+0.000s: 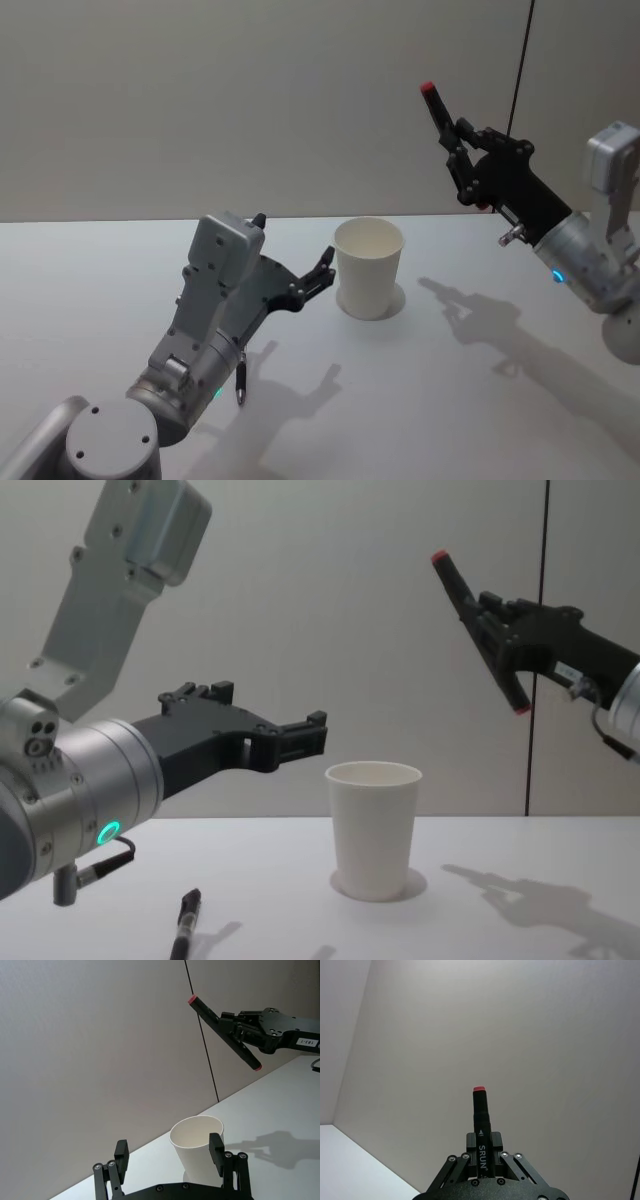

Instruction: Place the pen into the pen holder.

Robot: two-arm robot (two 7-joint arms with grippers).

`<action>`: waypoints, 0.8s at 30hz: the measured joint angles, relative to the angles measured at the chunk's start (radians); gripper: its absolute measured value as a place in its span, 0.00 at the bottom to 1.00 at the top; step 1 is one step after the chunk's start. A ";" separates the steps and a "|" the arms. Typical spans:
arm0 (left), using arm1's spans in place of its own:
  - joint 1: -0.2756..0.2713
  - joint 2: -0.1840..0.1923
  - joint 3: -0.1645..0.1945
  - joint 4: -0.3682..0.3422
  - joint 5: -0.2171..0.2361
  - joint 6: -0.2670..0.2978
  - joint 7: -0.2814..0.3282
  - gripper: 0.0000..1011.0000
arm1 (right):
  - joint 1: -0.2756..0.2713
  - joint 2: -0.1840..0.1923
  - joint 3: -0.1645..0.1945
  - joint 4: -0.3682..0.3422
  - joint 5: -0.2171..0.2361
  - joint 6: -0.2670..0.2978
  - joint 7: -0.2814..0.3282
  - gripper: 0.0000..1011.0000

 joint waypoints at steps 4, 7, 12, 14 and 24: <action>0.000 0.000 0.000 0.000 0.000 0.000 0.000 0.99 | 0.025 -0.012 -0.006 0.045 0.021 -0.022 0.021 0.16; 0.000 0.000 0.000 0.000 0.000 0.000 0.000 0.99 | 0.044 -0.023 -0.011 0.081 0.035 -0.037 0.036 0.16; 0.000 0.000 0.000 0.000 0.000 0.000 0.000 0.99 | 0.077 -0.041 -0.021 0.143 0.059 -0.063 0.060 0.16; 0.000 0.000 0.000 0.000 0.000 0.000 0.000 0.99 | 0.087 -0.047 -0.023 0.160 0.067 -0.072 0.068 0.16; 0.000 0.000 0.000 0.000 0.000 0.000 0.000 0.99 | 0.143 -0.080 -0.041 0.275 0.106 -0.116 0.110 0.16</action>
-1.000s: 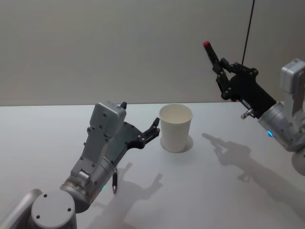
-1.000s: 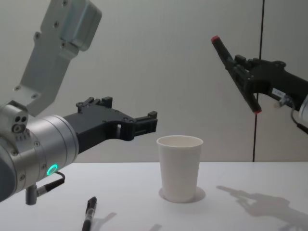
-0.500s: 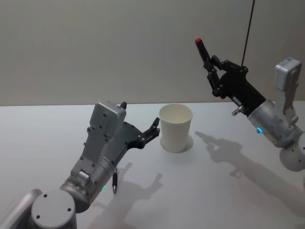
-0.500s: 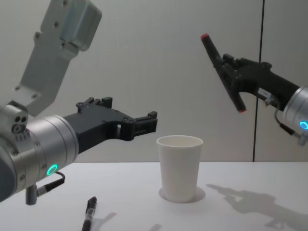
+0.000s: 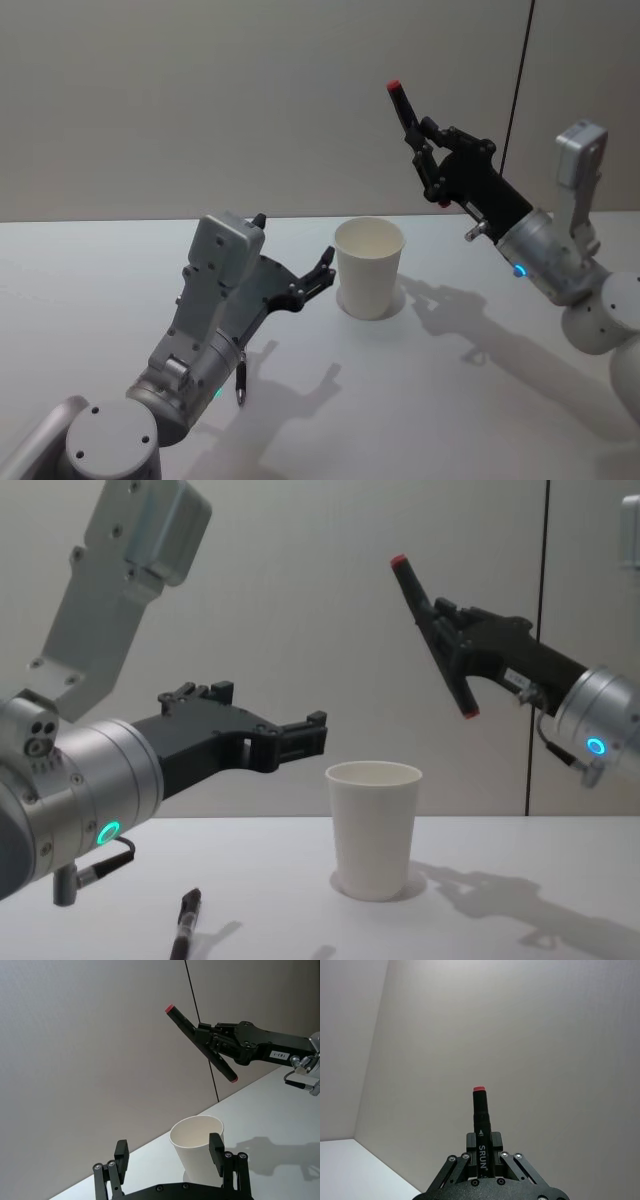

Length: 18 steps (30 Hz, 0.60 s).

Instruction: Place the pen into the pen holder.

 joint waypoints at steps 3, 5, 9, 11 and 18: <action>0.000 0.000 0.000 0.000 0.000 0.000 0.000 0.99 | 0.021 -0.012 -0.005 0.039 0.013 -0.013 0.015 0.16; 0.000 0.000 0.000 0.000 0.000 0.000 0.000 0.99 | 0.028 -0.016 -0.007 0.057 0.017 -0.018 0.020 0.16; 0.000 0.000 0.000 0.000 0.000 0.000 0.000 0.99 | 0.050 -0.029 -0.012 0.102 0.029 -0.032 0.034 0.16; 0.000 0.000 0.000 0.000 0.000 0.000 0.000 0.99 | 0.064 -0.036 -0.014 0.132 0.036 -0.041 0.044 0.16; 0.000 0.000 0.000 0.000 0.000 0.000 0.000 0.99 | 0.107 -0.059 -0.017 0.224 0.057 -0.066 0.072 0.16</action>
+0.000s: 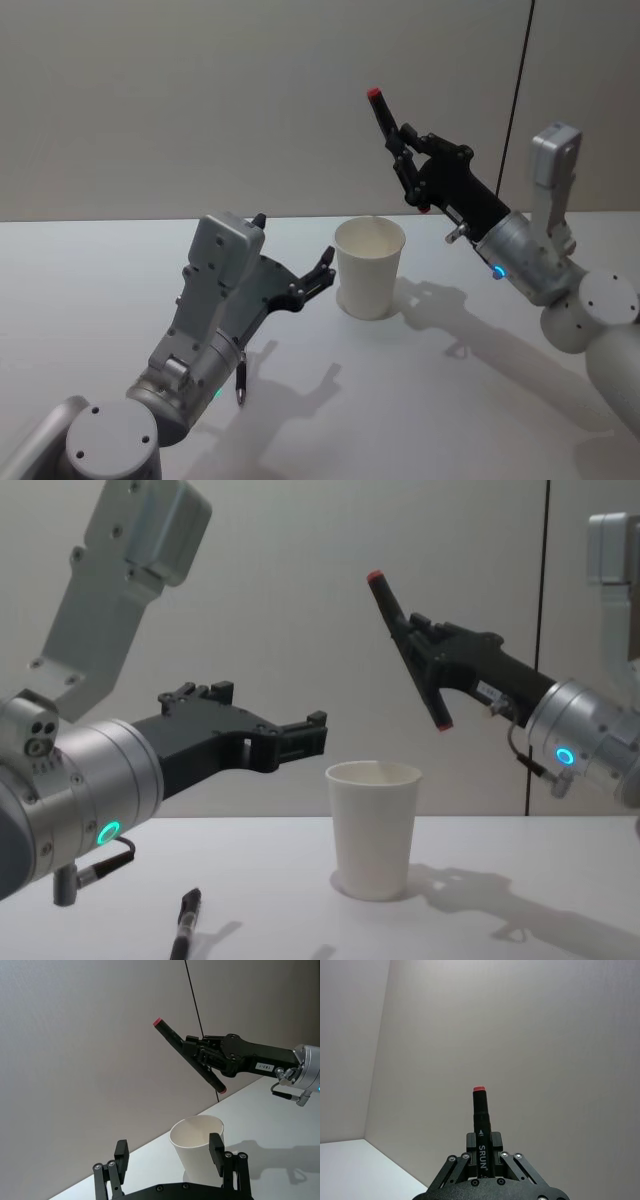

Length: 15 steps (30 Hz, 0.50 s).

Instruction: Place the pen into the pen holder.

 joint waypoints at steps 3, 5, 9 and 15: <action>0.000 0.000 0.000 0.000 0.000 0.000 0.000 0.99 | 0.019 -0.011 0.000 0.043 0.009 -0.013 0.014 0.16; 0.000 0.000 0.000 0.000 0.000 0.000 0.000 0.99 | 0.032 -0.018 0.000 0.072 0.016 -0.023 0.024 0.16; 0.000 0.000 0.000 0.000 0.000 0.000 0.000 0.99 | 0.054 -0.031 0.002 0.119 0.025 -0.037 0.040 0.16; 0.000 0.000 0.000 0.000 0.000 0.000 0.000 0.99 | 0.077 -0.046 0.006 0.179 0.035 -0.055 0.060 0.16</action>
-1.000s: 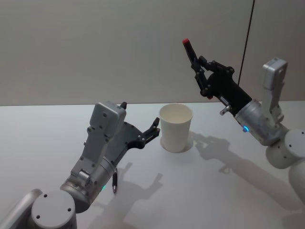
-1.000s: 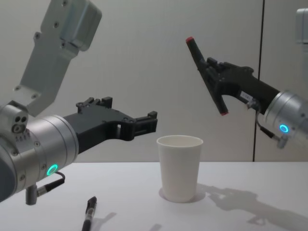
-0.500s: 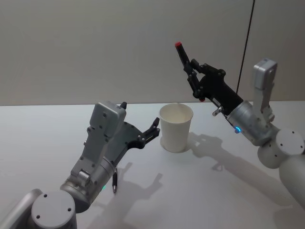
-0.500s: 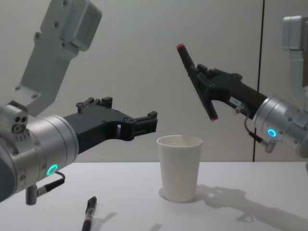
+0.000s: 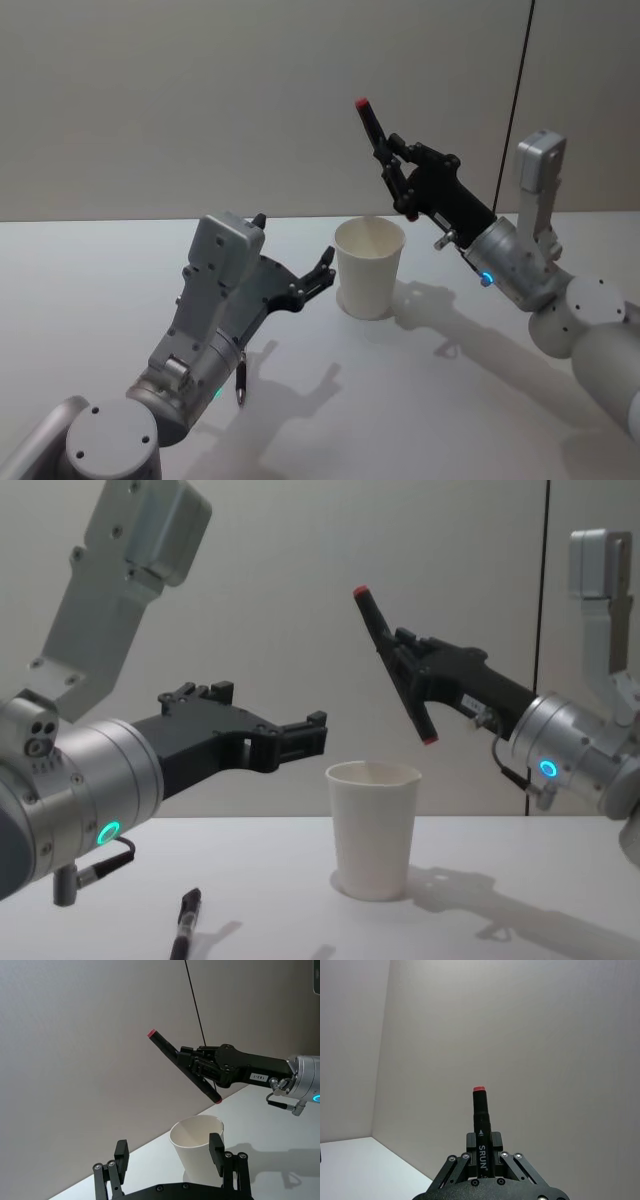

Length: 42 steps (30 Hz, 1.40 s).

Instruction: Place the pen into the pen holder.

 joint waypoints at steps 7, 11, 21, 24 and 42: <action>0.000 0.000 0.000 0.000 0.000 0.000 0.000 0.99 | 0.018 -0.012 0.006 0.046 0.004 -0.012 0.015 0.16; 0.000 0.000 0.000 0.000 0.000 0.000 0.000 0.99 | 0.024 -0.016 0.008 0.063 0.004 -0.016 0.021 0.16; 0.000 0.000 0.000 0.000 0.000 0.000 0.000 0.99 | 0.030 -0.023 0.015 0.090 -0.002 -0.023 0.029 0.16; 0.000 0.000 0.000 0.000 0.000 0.000 0.000 0.99 | 0.030 -0.024 0.017 0.094 -0.005 -0.025 0.030 0.16; 0.000 0.000 0.000 0.000 0.000 0.000 0.000 0.99 | 0.029 -0.029 0.026 0.105 -0.028 -0.028 0.029 0.37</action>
